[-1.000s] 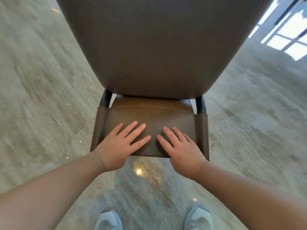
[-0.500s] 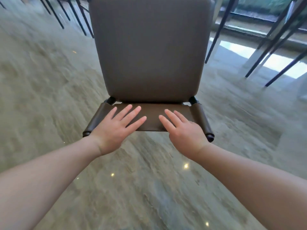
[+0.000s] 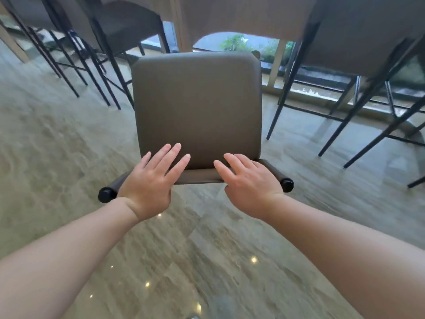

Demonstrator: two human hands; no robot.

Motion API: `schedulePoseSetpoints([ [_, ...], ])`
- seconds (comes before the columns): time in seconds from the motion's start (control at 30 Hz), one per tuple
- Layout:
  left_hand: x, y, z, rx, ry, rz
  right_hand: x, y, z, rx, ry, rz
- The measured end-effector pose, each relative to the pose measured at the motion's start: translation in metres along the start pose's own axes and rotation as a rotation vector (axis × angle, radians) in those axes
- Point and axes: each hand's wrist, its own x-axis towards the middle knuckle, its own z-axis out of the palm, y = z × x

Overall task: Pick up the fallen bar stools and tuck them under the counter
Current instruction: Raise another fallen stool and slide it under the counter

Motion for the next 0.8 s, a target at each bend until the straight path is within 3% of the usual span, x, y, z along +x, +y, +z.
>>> schedulePoseSetpoints([
  [0.33,0.135,-0.091,-0.047,-0.044,-0.121,0.015,0.129,0.064,-0.079,0.035,-0.048,0.081],
  [0.8,0.253,-0.177,-0.052,-0.081,-0.116,-0.012,0.253,0.128,-0.124,0.043,-0.048,0.109],
])
